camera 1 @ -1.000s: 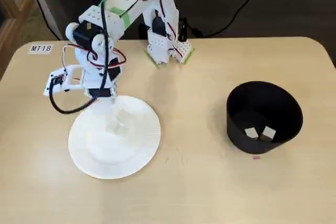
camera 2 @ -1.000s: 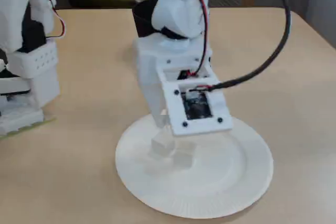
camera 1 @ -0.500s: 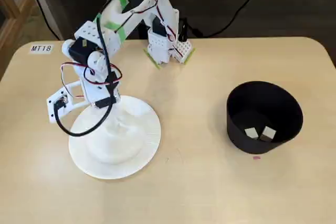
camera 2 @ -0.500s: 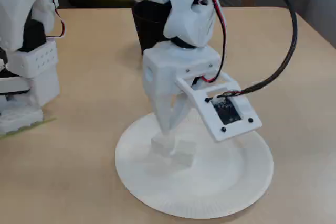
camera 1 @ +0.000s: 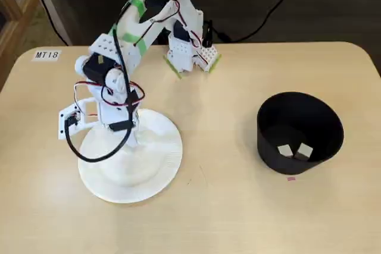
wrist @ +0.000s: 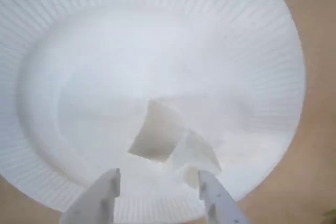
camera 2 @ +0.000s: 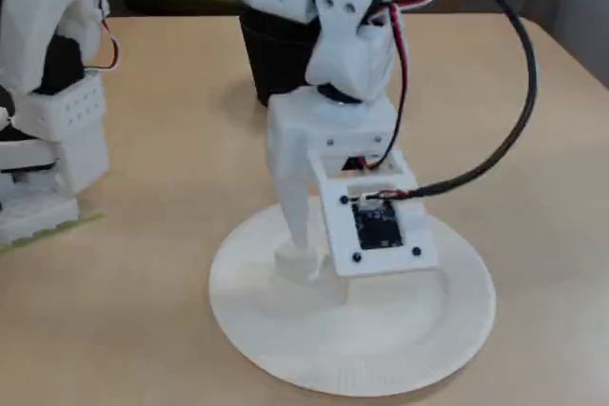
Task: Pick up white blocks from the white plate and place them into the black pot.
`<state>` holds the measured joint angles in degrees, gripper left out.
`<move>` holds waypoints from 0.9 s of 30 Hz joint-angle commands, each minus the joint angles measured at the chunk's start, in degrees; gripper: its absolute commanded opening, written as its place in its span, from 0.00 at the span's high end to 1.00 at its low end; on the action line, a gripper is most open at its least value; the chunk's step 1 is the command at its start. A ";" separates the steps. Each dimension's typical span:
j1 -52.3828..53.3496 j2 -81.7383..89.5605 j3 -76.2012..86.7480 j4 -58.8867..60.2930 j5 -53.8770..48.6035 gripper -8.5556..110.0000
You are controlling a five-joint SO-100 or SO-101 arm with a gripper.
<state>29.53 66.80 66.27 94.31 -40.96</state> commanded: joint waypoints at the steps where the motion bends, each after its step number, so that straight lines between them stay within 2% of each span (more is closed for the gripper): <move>1: 1.85 0.62 -2.11 0.44 0.97 0.71; 5: 3.60 0.62 -1.85 0.70 -2.99 0.68; 13: 4.57 -1.14 -0.26 0.79 -11.95 0.73; 20: 4.22 -2.99 -0.35 0.79 -13.97 0.62; 27: 4.48 -3.52 -0.79 0.79 -12.92 0.57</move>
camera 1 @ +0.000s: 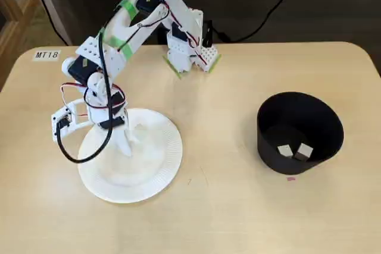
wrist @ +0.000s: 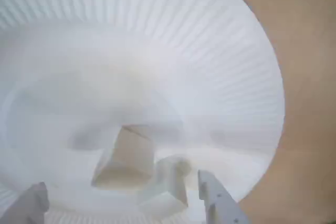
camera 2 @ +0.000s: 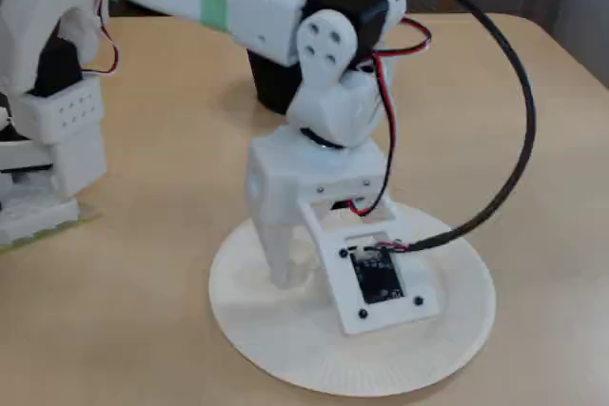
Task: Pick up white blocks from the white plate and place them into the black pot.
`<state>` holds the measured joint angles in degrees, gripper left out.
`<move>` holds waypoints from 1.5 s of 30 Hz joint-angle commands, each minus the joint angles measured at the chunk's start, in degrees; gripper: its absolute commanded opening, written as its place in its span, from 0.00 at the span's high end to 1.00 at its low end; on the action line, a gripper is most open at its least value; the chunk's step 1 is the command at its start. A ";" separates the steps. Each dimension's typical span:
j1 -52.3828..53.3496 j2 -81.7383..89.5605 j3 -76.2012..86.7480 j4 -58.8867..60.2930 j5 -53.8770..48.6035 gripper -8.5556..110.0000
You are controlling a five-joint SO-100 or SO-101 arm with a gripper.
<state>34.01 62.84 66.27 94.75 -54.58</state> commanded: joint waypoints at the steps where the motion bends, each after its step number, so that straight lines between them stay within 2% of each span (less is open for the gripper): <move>1: -0.09 0.35 -0.79 0.35 0.88 0.57; 13: -0.88 -4.13 -1.85 0.18 -1.85 0.62; 27: -2.99 -8.26 -6.94 0.18 -0.70 0.83; 37: -2.46 -9.40 -10.11 0.26 2.46 0.95; 41: -2.11 -8.79 -11.51 0.26 4.92 0.95; 45: -2.46 -6.42 -15.03 0.26 11.95 0.95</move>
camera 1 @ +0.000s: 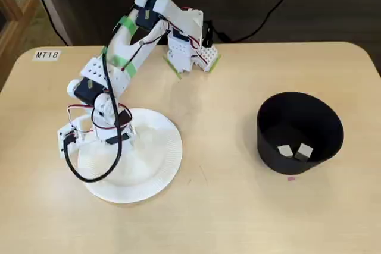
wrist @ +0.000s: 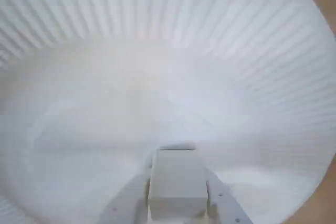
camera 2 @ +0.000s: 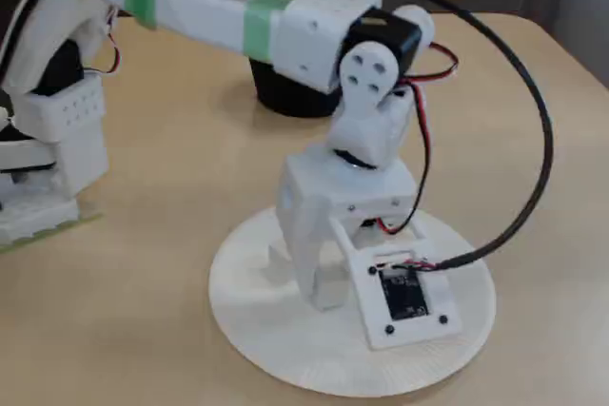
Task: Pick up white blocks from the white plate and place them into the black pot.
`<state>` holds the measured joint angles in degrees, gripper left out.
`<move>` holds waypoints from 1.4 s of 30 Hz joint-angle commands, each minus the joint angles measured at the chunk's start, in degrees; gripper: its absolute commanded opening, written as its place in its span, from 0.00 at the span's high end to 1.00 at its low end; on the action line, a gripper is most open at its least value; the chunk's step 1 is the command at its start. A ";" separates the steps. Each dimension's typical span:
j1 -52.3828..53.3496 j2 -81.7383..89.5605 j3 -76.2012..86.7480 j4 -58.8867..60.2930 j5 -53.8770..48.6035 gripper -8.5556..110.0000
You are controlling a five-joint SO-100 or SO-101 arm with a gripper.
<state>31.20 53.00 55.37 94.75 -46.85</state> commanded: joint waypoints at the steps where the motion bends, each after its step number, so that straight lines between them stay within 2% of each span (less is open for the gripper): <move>1: -0.09 3.96 -5.89 0.26 7.21 0.95; 7: -7.56 5.27 -22.50 0.18 26.72 0.95; 11: -14.94 9.23 -27.16 0.26 39.73 0.95; 19: -38.23 21.80 -25.49 0.44 51.77 0.95; 26: -57.66 31.03 -15.91 0.44 65.39 0.95; 33: -69.70 31.64 -5.89 0.18 70.40 0.95; 42: -70.49 24.96 -5.89 -2.11 68.29 0.94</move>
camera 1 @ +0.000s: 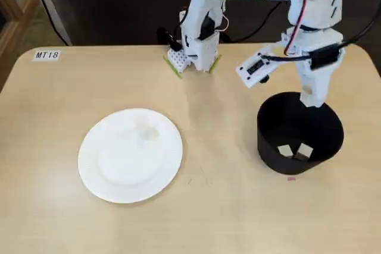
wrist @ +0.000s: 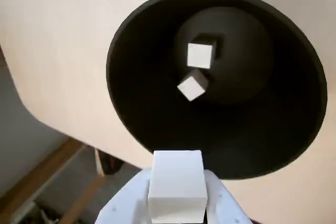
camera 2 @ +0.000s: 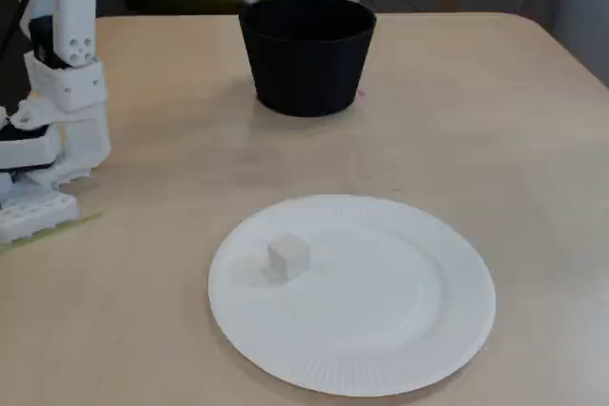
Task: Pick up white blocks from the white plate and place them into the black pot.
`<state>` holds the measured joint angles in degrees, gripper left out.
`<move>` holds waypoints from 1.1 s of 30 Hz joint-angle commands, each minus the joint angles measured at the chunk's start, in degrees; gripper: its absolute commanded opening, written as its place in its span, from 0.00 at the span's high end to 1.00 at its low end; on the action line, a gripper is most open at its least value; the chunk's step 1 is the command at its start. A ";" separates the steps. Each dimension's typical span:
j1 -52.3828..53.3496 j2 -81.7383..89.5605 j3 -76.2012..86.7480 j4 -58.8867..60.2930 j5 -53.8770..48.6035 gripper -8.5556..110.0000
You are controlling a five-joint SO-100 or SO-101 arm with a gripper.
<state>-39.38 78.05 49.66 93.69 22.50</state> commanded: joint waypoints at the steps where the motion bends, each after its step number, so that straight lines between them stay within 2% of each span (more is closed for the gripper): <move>1: 0.09 -0.26 -0.18 -1.41 -2.46 0.88; 3: -0.18 -0.44 -0.18 -1.93 -5.98 0.74; 4: -0.18 -0.53 -0.18 -2.64 -7.12 0.71; 8: 0.44 -1.49 -0.18 -3.52 -8.53 0.65; 10: 1.23 -1.58 -0.18 -3.34 -8.61 0.66; 11: 1.67 -1.58 -0.18 -3.16 -8.35 0.71; 12: 2.55 -1.58 -0.18 -2.90 -7.73 0.80; 13: 3.78 -1.58 -0.18 -2.02 -6.24 0.95; 18: 11.60 6.50 6.15 1.14 -9.67 0.95; 23: 28.04 20.48 21.53 0.09 -6.15 0.95; 25: 35.16 29.00 32.43 -4.83 -3.34 0.95; 29: 43.42 49.22 59.50 -22.59 5.54 0.95; 33: 50.54 46.76 63.98 -22.24 1.14 0.95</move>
<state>6.42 124.72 110.74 72.60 25.75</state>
